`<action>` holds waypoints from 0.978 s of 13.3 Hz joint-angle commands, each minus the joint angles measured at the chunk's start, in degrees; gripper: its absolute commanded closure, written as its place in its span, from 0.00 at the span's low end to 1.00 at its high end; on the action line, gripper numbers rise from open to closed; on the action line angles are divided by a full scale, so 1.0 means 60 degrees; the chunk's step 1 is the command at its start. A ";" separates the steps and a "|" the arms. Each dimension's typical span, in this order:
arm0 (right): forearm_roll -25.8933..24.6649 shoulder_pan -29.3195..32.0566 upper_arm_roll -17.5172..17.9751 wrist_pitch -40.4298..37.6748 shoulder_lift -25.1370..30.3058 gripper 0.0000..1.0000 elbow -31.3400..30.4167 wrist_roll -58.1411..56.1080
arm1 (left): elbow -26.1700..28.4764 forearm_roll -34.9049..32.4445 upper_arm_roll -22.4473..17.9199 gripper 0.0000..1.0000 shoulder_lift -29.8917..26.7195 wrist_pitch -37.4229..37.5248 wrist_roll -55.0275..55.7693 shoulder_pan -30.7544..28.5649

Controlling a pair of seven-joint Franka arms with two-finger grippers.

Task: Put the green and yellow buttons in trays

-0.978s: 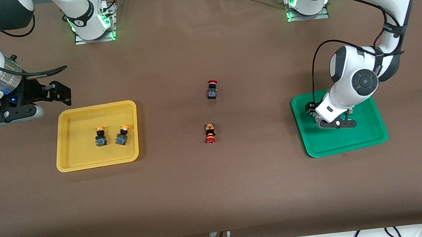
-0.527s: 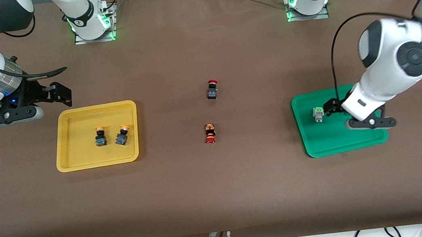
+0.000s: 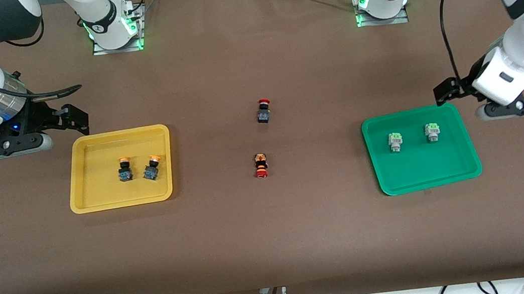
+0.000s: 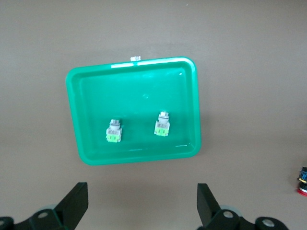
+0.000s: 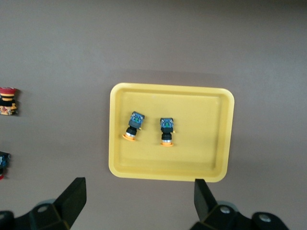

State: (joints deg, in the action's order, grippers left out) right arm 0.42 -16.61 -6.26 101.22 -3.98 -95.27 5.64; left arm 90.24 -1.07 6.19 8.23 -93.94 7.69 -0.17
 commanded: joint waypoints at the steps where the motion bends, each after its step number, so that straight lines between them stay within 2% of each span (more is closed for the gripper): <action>1: 0.0369 0.0058 0.0004 0.0267 -0.0010 0.01 0.0146 -0.0104 | 0.0077 0.0267 -0.0108 0.00 -0.0405 0.0407 0.0066 -0.0075; 3: 0.0370 0.0044 0.0018 0.0254 -0.0010 0.01 0.0146 -0.0104 | 0.0063 0.0238 -0.0108 0.00 -0.0347 0.0451 0.0037 -0.0104; 6: 0.0370 0.0058 0.0018 0.0239 -0.0010 0.01 0.0132 -0.0104 | -0.0508 0.0267 -0.0050 0.00 -0.0069 0.0859 0.0037 -0.0310; 10: 0.0370 0.0058 0.0018 0.0180 -0.0010 0.01 0.0132 -0.0090 | -0.0173 0.0281 -0.0064 0.00 -0.0478 0.0906 0.0095 -0.0163; 13: 0.0370 0.0058 0.0018 0.0136 -0.0010 0.01 0.0132 -0.0090 | -0.0303 0.0282 -0.0035 0.00 -0.0347 0.1110 0.0359 -0.0163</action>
State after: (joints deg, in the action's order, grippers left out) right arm 1.61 -16.61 -6.26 102.82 -3.98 -95.23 5.64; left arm 89.27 -1.04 6.00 6.21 -89.01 8.90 -1.13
